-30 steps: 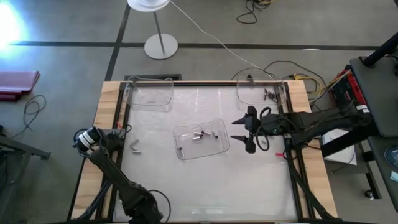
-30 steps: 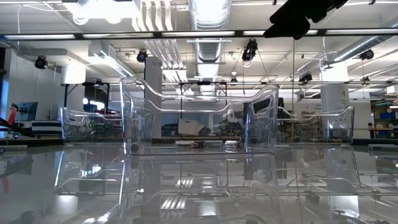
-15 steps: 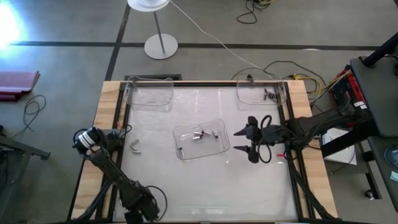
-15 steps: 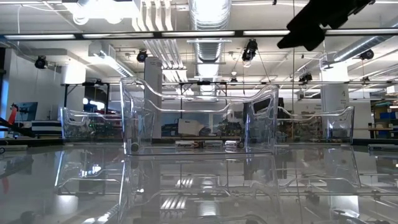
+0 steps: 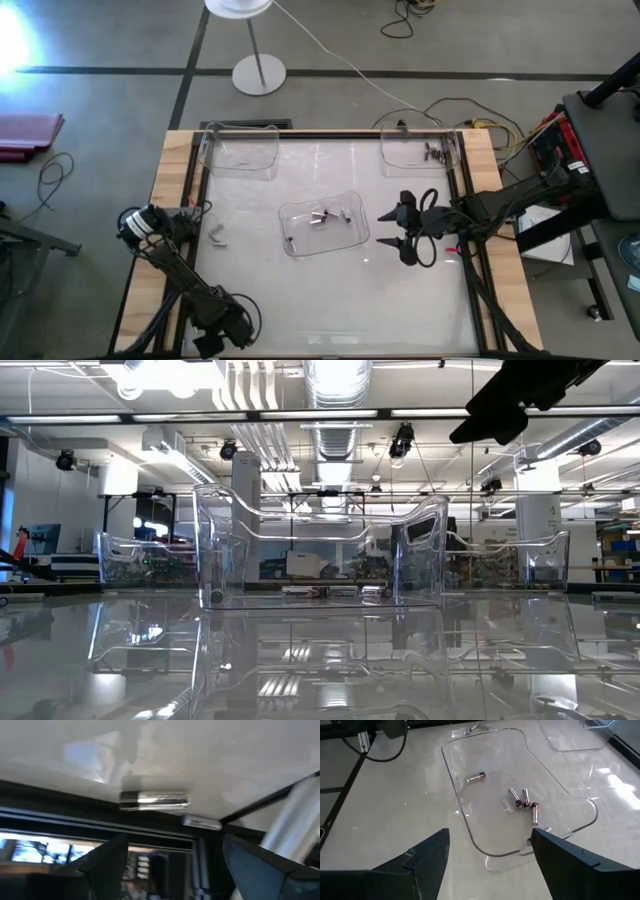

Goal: Sort batteries
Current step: Put the silver battery into the middle transparent bin

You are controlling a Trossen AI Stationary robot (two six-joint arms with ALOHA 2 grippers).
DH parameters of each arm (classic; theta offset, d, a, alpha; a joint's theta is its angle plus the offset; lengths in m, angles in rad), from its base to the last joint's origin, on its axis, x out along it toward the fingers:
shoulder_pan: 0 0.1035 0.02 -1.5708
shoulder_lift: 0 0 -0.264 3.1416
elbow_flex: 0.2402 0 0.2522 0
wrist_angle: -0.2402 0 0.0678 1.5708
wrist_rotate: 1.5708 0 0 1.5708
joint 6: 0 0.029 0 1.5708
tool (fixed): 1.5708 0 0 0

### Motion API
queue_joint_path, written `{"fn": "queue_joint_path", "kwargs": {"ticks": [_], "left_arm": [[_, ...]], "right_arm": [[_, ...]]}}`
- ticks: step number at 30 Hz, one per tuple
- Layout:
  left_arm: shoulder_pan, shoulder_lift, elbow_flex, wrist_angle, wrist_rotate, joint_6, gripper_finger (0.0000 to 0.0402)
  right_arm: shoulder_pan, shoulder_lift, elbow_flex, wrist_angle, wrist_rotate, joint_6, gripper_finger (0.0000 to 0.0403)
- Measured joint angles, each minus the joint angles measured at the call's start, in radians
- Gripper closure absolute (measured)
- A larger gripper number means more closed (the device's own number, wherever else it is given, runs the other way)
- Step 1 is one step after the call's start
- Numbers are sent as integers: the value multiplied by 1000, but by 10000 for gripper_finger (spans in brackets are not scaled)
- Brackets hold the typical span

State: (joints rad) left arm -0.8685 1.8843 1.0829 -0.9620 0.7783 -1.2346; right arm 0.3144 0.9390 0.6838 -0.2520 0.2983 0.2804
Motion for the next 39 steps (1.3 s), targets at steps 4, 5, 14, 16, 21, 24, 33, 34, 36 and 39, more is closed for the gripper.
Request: {"fn": "queue_joint_path", "kwargs": {"ticks": [4,5,14,16,21,24,33,34,36,39], "left_arm": [[42,0,-22,51,11,-7,93],[52,0,-24,51,11,-6,94],[77,0,-93,68,46,-7,95],[77,0,-113,102,51,-13,95],[77,0,-131,133,44,-16,95],[71,0,-147,133,44,-16,95],[37,0,-163,174,48,-39,95],[29,0,-163,180,50,-42,95],[17,1,-163,189,48,-59,95],[5,8,-163,193,27,-69,95]], "right_arm": [[0,0,0,0,0,-3,129],[0,0,0,0,0,-3,130],[2,0,-2,-2,-1,20,128],[2,0,-2,-1,-1,25,126],[5,0,-2,-5,-9,49,126],[5,0,-2,-5,-10,51,130],[4,0,-3,-5,-10,62,129],[4,0,-3,-5,-10,62,128],[4,0,-3,-5,-10,62,130],[4,0,-3,-5,-10,62,135]]}}
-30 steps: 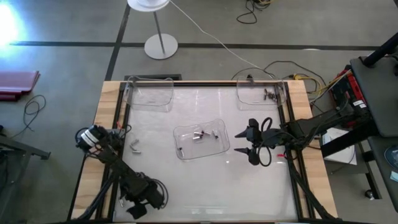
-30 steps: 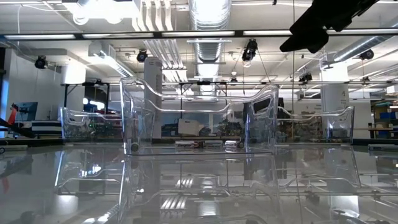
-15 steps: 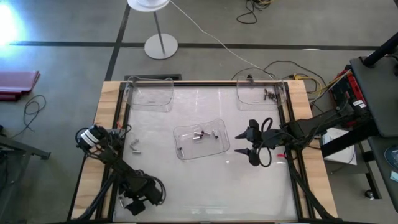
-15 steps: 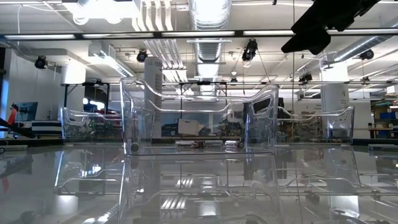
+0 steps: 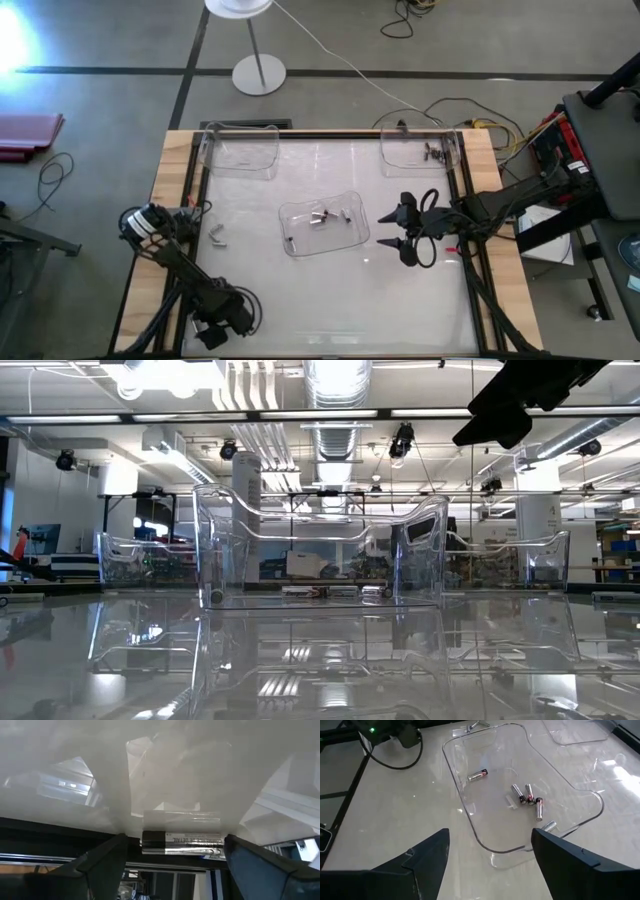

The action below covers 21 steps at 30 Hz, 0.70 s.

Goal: Sort batteries
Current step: Put the silver battery into the middle transparent bin

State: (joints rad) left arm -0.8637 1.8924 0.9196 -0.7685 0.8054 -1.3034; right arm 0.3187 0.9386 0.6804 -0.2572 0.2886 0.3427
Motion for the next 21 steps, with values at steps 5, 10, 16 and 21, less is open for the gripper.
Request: {"fn": "queue_joint_path", "kwargs": {"ticks": [5,10,16,21], "left_arm": [[-3,10,3,-1,-20,-2,95],[-2,14,4,0,-25,9,113],[-4,9,4,0,-42,18,167],[-3,6,4,-3,-52,14,195]], "right_arm": [[0,0,0,0,0,0,142],[0,0,0,0,0,-1,137],[0,0,0,0,0,0,133],[0,0,0,10,0,-21,138]]}}
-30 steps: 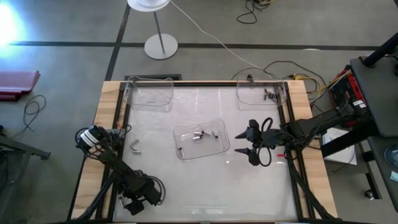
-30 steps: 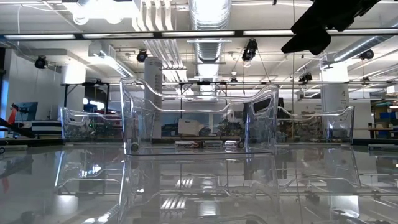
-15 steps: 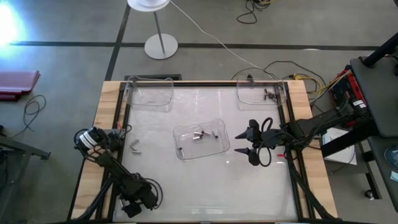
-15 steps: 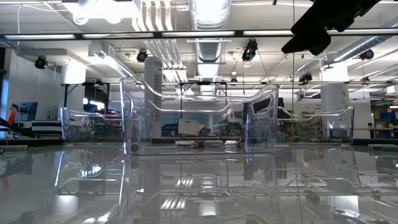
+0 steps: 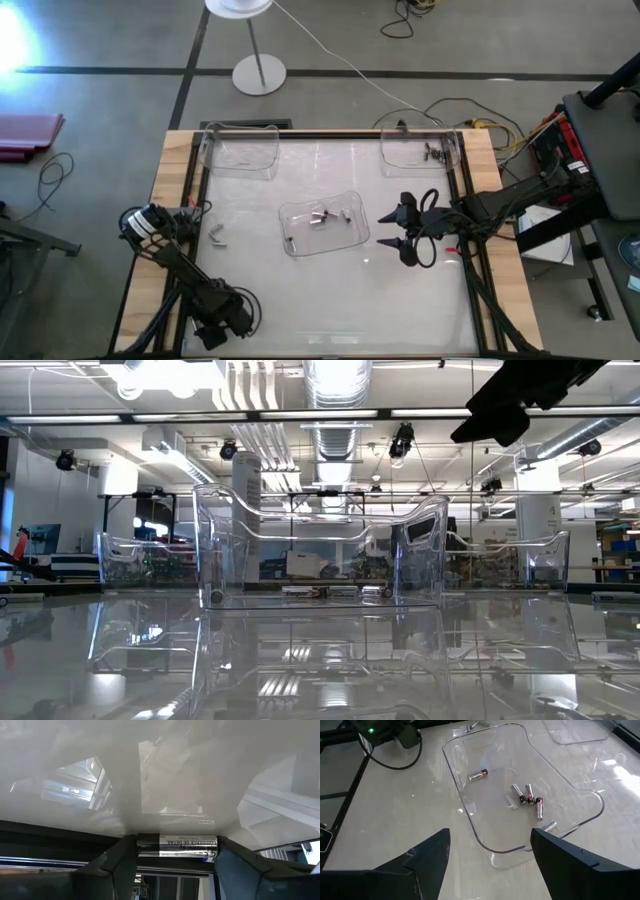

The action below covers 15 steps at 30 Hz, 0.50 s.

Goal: Sort batteries
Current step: Put the silver battery into the middle transparent bin

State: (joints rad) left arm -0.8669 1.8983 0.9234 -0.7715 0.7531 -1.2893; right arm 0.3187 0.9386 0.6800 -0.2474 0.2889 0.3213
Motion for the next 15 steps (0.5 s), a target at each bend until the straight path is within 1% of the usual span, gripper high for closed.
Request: {"fn": "queue_joint_path", "kwargs": {"ticks": [3,6,9,11,13,15], "left_arm": [[-1,-9,8,-15,-32,-2,194],[-2,-23,39,-60,-103,10,189],[0,-49,89,-108,-227,20,190],[11,-82,125,-119,-327,22,191],[31,-124,161,-126,-416,17,191],[57,-176,190,-137,-525,5,192]], "right_arm": [[0,0,0,20,2,-43,145],[13,0,0,57,20,-101,152],[45,0,-1,105,45,-192,157],[77,6,-11,181,55,-266,160],[121,19,-38,308,55,-349,163],[166,45,-72,476,53,-431,165]]}}
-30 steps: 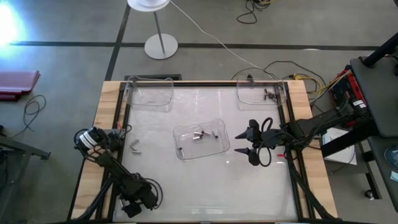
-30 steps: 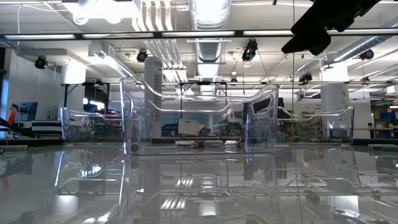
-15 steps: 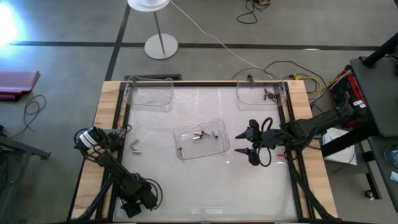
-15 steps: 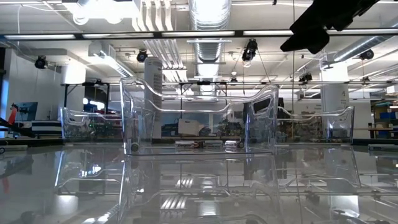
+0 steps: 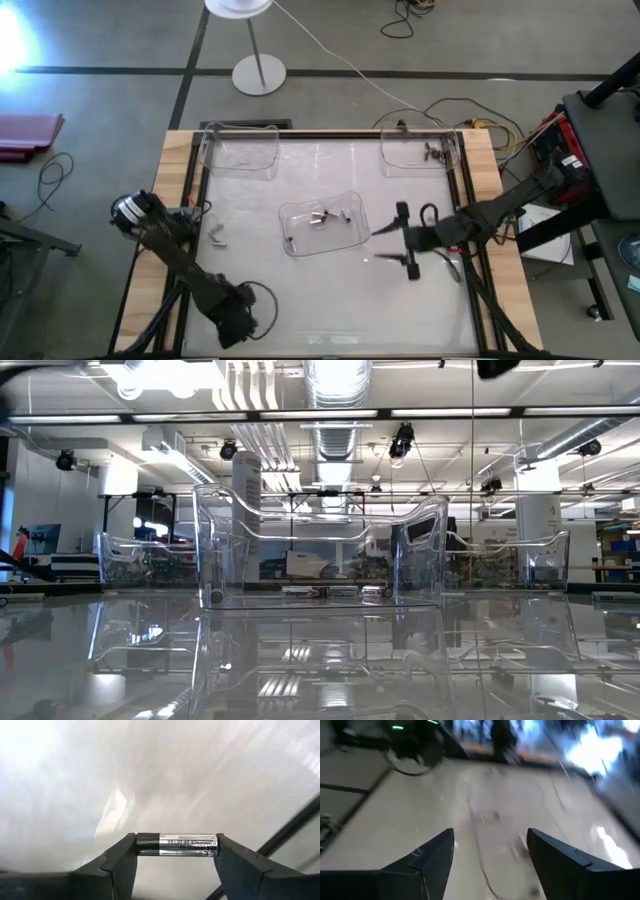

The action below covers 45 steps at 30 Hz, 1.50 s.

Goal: Sort batteries
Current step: Put the silver battery into the middle transparent bin

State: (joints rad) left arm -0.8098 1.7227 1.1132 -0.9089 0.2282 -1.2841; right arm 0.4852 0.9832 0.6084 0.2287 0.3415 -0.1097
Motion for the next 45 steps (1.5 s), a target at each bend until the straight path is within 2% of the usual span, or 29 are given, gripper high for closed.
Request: {"fn": "queue_joint_path", "kwargs": {"ticks": [5,8,11,14,17,20,24,28,32,36,40,45], "left_arm": [[60,-135,58,20,-294,6,192],[78,-203,67,76,-431,49,192],[99,-257,61,167,-551,129,192],[135,-300,31,257,-604,227,193],[185,-326,14,329,-605,329,193],[241,-341,6,414,-600,458,193],[331,-350,2,540,-498,641,193],[421,-352,2,601,-395,755,193],[488,-343,2,582,-377,808,193],[567,-305,3,550,-373,860,193],[663,-218,22,459,-348,924,193],[761,-69,146,318,-320,969,192]], "right_arm": [[82,116,-61,341,0,-164,162],[103,225,-61,496,0,-230,157],[103,353,-25,616,3,-284,153],[95,459,42,651,70,-353,152],[90,531,108,649,146,-461,156],[84,583,164,651,159,-558,161],[66,622,223,652,157,-687,165],[54,617,243,647,181,-752,161],[66,561,234,608,251,-765,155],[89,472,233,410,351,-726,149],[102,368,231,148,406,-584,152],[104,230,231,-160,438,-378,163]]}}
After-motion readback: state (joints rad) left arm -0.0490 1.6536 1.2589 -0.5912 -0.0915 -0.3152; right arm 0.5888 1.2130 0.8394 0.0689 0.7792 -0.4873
